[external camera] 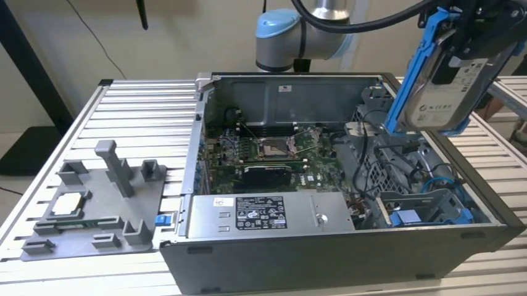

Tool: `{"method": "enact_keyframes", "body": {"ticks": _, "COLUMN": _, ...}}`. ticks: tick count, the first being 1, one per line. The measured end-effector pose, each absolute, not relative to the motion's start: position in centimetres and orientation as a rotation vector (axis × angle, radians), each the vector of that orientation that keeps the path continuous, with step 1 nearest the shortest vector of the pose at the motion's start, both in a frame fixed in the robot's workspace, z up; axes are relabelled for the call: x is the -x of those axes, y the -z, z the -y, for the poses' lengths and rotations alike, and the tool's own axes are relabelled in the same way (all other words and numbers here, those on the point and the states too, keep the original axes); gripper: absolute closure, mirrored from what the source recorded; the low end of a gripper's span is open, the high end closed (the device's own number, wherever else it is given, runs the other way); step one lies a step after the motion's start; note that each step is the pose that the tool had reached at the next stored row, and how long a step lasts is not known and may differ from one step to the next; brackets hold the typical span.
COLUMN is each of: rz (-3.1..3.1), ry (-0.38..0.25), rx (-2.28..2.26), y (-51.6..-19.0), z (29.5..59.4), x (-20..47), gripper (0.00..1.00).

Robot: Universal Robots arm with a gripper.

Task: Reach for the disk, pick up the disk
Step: 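Pick up the disk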

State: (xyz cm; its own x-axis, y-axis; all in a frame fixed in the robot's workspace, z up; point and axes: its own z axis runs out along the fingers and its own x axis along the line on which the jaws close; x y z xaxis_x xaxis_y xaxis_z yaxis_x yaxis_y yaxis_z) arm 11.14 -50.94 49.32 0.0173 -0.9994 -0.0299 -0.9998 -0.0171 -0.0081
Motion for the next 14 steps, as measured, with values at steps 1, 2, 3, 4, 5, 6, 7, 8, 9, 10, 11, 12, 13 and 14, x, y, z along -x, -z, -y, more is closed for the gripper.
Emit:
{"method": "enact_keyframes", "body": {"ticks": 1, "rz": -2.183, "ry": -0.024, "rx": 2.221, "y": -49.3, "z": 51.3, "x": -11.1, "gripper": 1.0}}
{"method": "enact_keyframes", "body": {"ticks": 2, "rz": -2.183, "ry": -0.023, "rx": 2.221, "y": -49.3, "z": 51.6, "x": -11.0, "gripper": 1.0}}
{"method": "enact_keyframes", "body": {"ticks": 3, "rz": -2.182, "ry": -0.023, "rx": 2.22, "y": -49.3, "z": 52.0, "x": -11.0, "gripper": 1.0}}
{"method": "enact_keyframes", "body": {"ticks": 4, "rz": -2.182, "ry": -0.022, "rx": 2.22, "y": -49.3, "z": 52.3, "x": -10.9, "gripper": 1.0}}
{"method": "enact_keyframes", "body": {"ticks": 5, "rz": -2.182, "ry": -0.021, "rx": 2.22, "y": -49.3, "z": 52.6, "x": -10.9, "gripper": 1.0}}
{"method": "enact_keyframes", "body": {"ticks": 6, "rz": -2.181, "ry": -0.021, "rx": 2.219, "y": -49.3, "z": 53.0, "x": -10.8, "gripper": 1.0}}
{"method": "enact_keyframes", "body": {"ticks": 7, "rz": -2.181, "ry": -0.02, "rx": 2.219, "y": -49.3, "z": 53.3, "x": -10.7, "gripper": 1.0}}
{"method": "enact_keyframes", "body": {"ticks": 8, "rz": -2.181, "ry": -0.019, "rx": 2.219, "y": -49.3, "z": 53.5, "x": -10.6, "gripper": 1.0}}
{"method": "enact_keyframes", "body": {"ticks": 9, "rz": -2.18, "ry": -0.017, "rx": 2.218, "y": -49.3, "z": 53.8, "x": -10.6, "gripper": 1.0}}
{"method": "enact_keyframes", "body": {"ticks": 10, "rz": -2.179, "ry": -0.016, "rx": 2.217, "y": -49.3, "z": 54.0, "x": -10.5, "gripper": 1.0}}
{"method": "enact_keyframes", "body": {"ticks": 11, "rz": -2.179, "ry": -0.014, "rx": 2.217, "y": -49.3, "z": 54.2, "x": -10.4, "gripper": 1.0}}
{"method": "enact_keyframes", "body": {"ticks": 12, "rz": -2.178, "ry": -0.013, "rx": 2.216, "y": -49.3, "z": 54.4, "x": -10.3, "gripper": 1.0}}
{"method": "enact_keyframes", "body": {"ticks": 13, "rz": -2.178, "ry": -0.013, "rx": 2.216, "y": -49.2, "z": 54.6, "x": -10.3, "gripper": 1.0}}
{"method": "enact_keyframes", "body": {"ticks": 14, "rz": -2.177, "ry": -0.012, "rx": 2.216, "y": -49.2, "z": 54.8, "x": -10.3, "gripper": 1.0}}
